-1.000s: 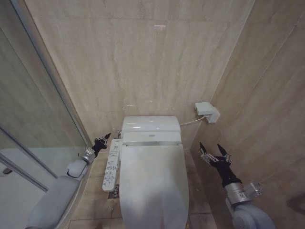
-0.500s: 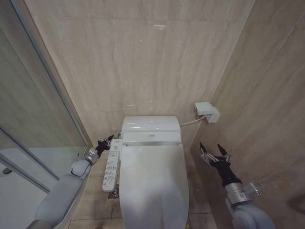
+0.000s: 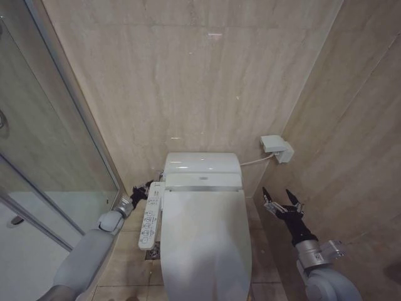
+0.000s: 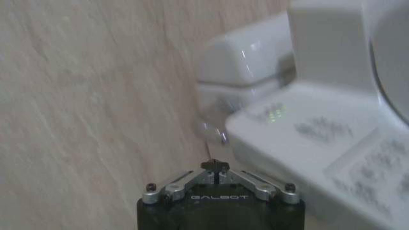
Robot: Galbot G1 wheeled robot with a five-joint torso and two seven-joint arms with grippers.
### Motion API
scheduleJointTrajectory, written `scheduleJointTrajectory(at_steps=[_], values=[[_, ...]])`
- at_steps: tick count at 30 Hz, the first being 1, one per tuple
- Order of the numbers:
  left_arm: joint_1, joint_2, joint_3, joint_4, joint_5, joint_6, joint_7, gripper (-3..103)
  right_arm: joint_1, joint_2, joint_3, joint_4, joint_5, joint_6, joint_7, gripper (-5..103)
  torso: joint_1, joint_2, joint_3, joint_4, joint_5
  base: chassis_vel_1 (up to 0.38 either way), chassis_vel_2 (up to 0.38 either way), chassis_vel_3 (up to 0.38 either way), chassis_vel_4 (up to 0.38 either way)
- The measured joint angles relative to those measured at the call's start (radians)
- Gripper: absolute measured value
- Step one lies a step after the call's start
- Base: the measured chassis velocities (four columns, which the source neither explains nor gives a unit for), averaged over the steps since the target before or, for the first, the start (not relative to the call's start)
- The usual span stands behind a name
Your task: Open the toilet lid, clean the toilet bowl with a toilet brush, close the toilet lid, and flush.
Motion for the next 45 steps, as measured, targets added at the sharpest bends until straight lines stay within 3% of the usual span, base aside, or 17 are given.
scheduleJointTrajectory(at_steps=[7, 14, 19, 22, 31, 41, 45], values=[[-0.019, -0.008, 0.001, 0.033, 0.007, -0.009, 0.006, 0, 0.0, 0.0, 0.0, 0.0, 0.0, 0.0, 0.0, 100, 0.0, 0.0, 0.0, -0.0004, 0.0013, 0.0, 0.0, 0.0, 0.0], [0.007, 0.013, -0.042, -0.035, 0.085, 0.022, -0.038, 0, 0.0, 0.0, 0.0, 0.0, 0.0, 0.0, 0.0, 100, 0.0, 0.0, 0.0, -0.0022, 0.0001, 0.0, 0.0, 0.0, 0.0], [0.035, 0.059, -0.087, -0.113, 0.15, 0.038, -0.059, 0, -0.001, 0.0, 0.0, 0.0, 0.0, 0.0, 0.0, 100, 0.0, 0.0, 0.0, -0.0015, 0.0008, 0.0, 0.0, 0.0, 0.0], [0.042, 0.073, -0.097, -0.12, 0.154, 0.041, -0.064, 0, 0.0, 0.0, 0.0, 0.0, 0.0, 0.0, 0.0, 100, 0.0, 0.0, 0.0, -0.0004, 0.0009, 0.0, 0.0, 0.0, 0.0], [0.043, 0.081, -0.1, -0.145, 0.146, -0.001, -0.063, 0, 0.0, 0.0, 0.0, 0.0, 0.0, 0.0, 0.0, 100, 0.0, 0.0, 0.0, -0.0006, 0.0011, 0.0, 0.0, 0.0, 0.0], [0.016, 0.065, -0.05, -0.131, 0.116, -0.014, -0.058, 0, 0.0, 0.0, 0.0, 0.0, 0.0, 0.0, 0.0, 100, 0.0, 0.0, 0.0, -0.0004, 0.0012, 0.0, 0.0, 0.0, 0.0], [0.003, 0.064, -0.02, -0.109, 0.094, -0.035, -0.029, 0, 0.0, 0.0, 0.0, 0.0, 0.0, 0.0, 0.0, 100, 0.0, 0.0, 0.0, -0.0004, 0.0012, 0.0, 0.0, 0.0, 0.0]])
